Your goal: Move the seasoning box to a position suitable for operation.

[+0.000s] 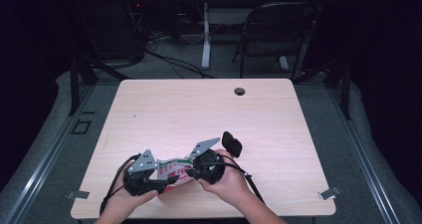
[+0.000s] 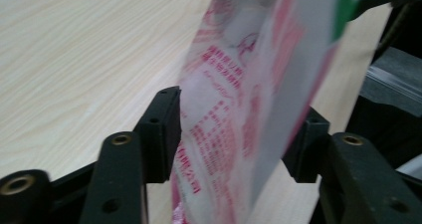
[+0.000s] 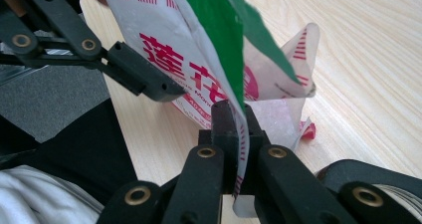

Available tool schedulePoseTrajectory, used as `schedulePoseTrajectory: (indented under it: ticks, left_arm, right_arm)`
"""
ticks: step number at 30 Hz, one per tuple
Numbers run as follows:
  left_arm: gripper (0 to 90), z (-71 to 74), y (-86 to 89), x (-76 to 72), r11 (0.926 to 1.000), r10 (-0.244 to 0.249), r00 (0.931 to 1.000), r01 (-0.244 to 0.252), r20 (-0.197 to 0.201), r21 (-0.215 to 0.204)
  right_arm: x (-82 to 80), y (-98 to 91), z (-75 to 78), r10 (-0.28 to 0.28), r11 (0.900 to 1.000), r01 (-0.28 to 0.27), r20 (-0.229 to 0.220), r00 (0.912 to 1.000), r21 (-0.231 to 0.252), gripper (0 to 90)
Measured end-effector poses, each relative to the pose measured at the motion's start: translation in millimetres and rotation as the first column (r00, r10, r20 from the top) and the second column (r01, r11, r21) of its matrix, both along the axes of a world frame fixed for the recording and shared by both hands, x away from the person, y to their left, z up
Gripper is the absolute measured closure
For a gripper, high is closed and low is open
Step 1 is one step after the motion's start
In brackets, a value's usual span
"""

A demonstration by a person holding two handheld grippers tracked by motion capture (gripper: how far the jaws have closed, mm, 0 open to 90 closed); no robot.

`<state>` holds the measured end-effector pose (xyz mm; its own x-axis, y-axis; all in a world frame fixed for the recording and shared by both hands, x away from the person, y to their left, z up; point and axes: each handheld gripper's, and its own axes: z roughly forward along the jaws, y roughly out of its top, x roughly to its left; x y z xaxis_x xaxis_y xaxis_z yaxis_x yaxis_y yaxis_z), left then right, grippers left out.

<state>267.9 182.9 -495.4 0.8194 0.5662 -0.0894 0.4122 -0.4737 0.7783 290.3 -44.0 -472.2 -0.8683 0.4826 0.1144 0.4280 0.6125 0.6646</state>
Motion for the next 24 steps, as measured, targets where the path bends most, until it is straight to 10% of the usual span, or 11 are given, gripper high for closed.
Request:
schedulePoseTrajectory:
  ticks: [10,24]
  left_arm:
    - [44.8,-25.3,8.4,0.9,0.9976,0.025,0.9939,-0.032,-0.107,-0.062]
    - [37.4,-54.1,0.9,2.6,0.9995,0.023,0.9926,-0.025,-0.119,-0.017]
  right_arm:
    - [-2.2,0.9,-2.4,0.007,1.0000,-0.007,-0.009,0.9999,0.005,90.0]
    - [-5.0,-2.1,-5.3,0.004,0.9999,-0.003,-0.008,1.0000,0.011,90.0]
